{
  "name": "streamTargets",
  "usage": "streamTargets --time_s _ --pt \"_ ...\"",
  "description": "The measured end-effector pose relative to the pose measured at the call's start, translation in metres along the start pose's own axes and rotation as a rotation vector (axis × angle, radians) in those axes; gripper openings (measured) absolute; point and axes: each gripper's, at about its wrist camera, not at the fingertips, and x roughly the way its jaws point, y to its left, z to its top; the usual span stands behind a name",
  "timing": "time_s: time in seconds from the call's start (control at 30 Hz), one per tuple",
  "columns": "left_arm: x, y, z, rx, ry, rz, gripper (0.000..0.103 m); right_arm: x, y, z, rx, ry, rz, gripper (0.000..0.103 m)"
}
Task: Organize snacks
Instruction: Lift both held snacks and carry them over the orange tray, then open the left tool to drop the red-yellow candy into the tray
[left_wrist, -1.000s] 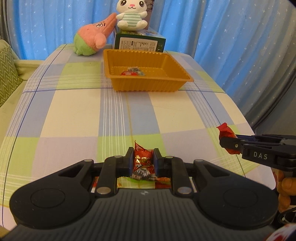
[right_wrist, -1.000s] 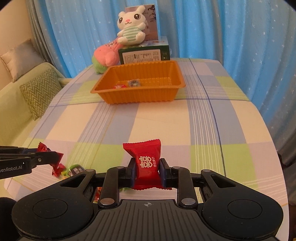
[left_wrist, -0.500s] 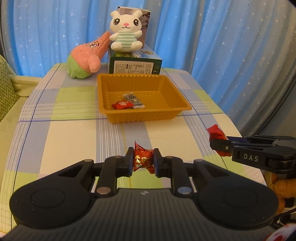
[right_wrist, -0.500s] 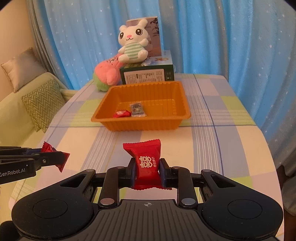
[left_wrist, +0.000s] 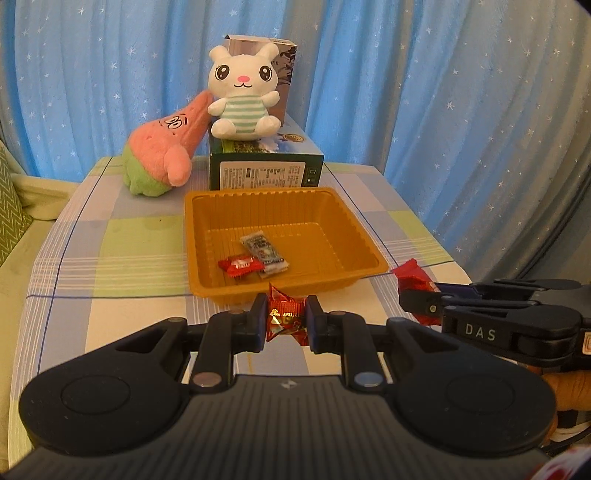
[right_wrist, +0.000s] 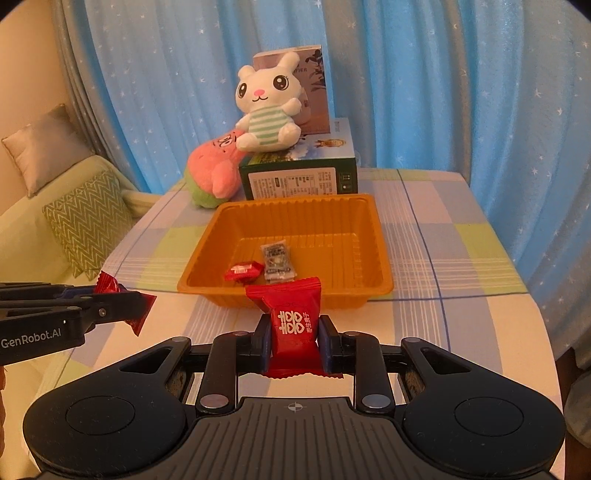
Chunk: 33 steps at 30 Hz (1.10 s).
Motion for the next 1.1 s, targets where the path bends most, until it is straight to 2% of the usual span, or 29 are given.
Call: streamTargets --time_s 0.27,0.6,1.1 --pt "0.024 0.007 0.021 0.007 0.005 0.006 0.019 0.025 -0.004 0.021 -0.006 0.009 0.002 0.026" --pt "0.069 0.016 0.047 0.025 0.029 0.033 0.019 0.059 -0.016 0.057 0.046 0.020 0.034 0.026" --pt "0.135 0.028 0.067 0.026 0.069 0.057 0.019 0.117 -0.037 0.086 0.073 0.052 0.001 0.026"
